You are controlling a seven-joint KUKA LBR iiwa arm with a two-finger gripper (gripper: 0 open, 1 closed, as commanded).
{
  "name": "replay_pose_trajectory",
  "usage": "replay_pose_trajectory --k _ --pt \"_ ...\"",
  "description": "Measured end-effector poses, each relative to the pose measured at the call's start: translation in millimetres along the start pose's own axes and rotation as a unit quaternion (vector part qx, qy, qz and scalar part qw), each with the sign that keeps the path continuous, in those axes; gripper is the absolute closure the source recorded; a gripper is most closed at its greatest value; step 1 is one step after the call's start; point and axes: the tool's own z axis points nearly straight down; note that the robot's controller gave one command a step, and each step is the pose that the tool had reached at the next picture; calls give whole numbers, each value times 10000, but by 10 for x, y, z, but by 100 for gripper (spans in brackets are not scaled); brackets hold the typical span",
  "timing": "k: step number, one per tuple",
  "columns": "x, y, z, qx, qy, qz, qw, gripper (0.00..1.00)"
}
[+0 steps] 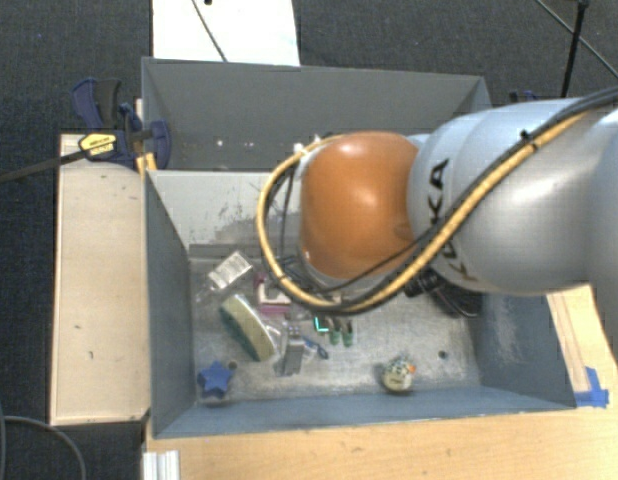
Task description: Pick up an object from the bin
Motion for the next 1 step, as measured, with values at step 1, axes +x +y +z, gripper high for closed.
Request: replay_pose_trajectory --k 1 --pt "-195 -154 1196 -4 -24 -5 10000 0"
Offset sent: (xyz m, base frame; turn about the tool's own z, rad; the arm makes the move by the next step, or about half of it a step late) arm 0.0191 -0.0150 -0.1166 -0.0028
